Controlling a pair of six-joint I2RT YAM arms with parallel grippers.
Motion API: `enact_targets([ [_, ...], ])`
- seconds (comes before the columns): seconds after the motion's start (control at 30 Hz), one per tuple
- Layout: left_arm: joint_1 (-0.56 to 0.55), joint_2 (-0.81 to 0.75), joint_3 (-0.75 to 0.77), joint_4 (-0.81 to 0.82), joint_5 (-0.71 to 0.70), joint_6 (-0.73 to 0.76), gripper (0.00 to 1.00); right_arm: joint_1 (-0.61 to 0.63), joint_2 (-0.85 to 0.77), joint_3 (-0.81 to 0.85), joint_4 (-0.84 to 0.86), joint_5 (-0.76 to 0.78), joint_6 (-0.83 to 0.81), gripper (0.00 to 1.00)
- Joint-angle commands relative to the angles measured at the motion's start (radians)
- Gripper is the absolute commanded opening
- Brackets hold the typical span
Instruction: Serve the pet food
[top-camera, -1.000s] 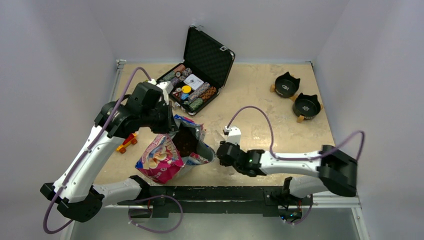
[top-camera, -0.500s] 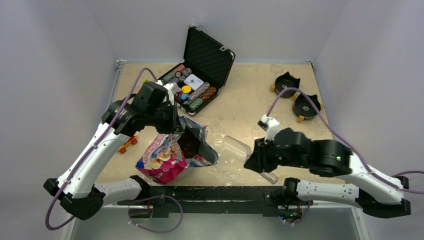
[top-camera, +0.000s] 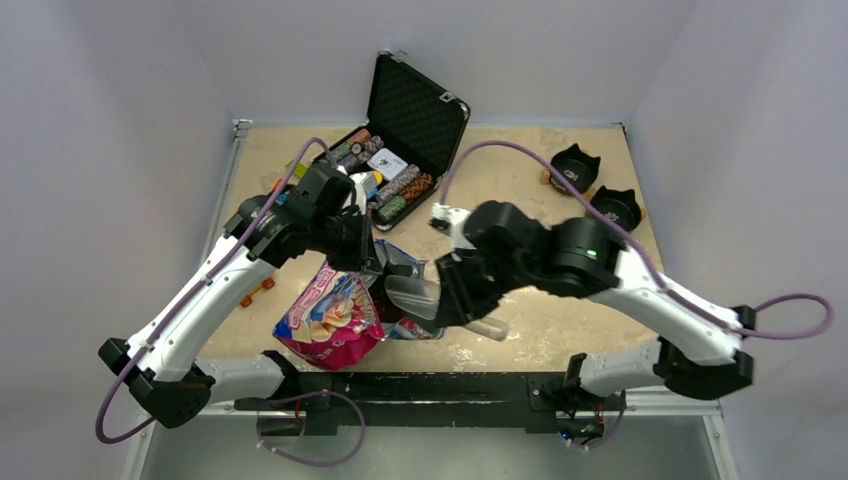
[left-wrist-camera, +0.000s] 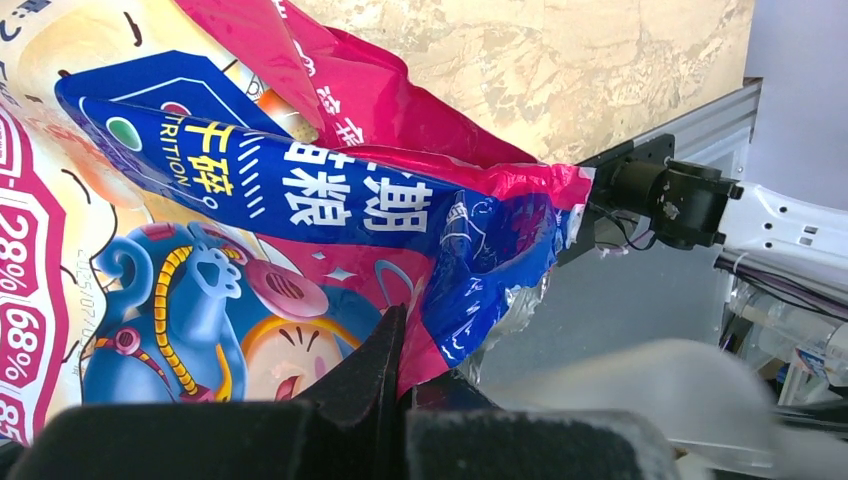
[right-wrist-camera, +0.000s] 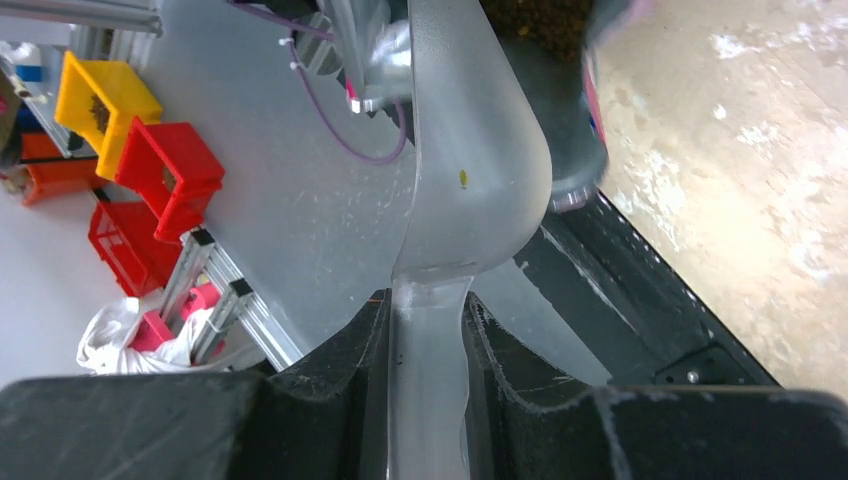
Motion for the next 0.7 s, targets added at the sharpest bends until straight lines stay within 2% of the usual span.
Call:
enact_targets([
  [0.0, -0.019, -0.026, 0.017, 0.120, 0.016, -0.056, 0.00, -0.041, 0.188, 0.092, 0.070, -0.128, -0.061, 0.00],
  [0.07, -0.021, -0.043, 0.020, 0.118, 0.005, -0.060, 0.00, -0.079, 0.239, 0.105, 0.062, -0.126, -0.065, 0.00],
  [0.2, -0.020, -0.068, 0.035, 0.117, -0.024, -0.066, 0.00, -0.200, 0.222, 0.036, 0.111, -0.039, -0.012, 0.00],
  [0.3, -0.020, -0.072, 0.017, 0.149, 0.025, -0.105, 0.00, -0.277, 0.182, 0.028, 0.125, 0.092, 0.010, 0.00],
  [0.4, -0.021, -0.074, -0.027, 0.201, 0.088, -0.142, 0.00, -0.301, 0.145, 0.057, 0.151, 0.185, 0.010, 0.00],
  [0.53, -0.020, -0.064, -0.026, 0.221, 0.105, -0.135, 0.00, -0.300, 0.143, 0.035, 0.198, 0.141, 0.023, 0.00],
  [0.67, -0.020, -0.024, 0.007, 0.222, 0.139, -0.125, 0.00, -0.279, 0.143, -0.090, 0.287, -0.003, 0.053, 0.00],
])
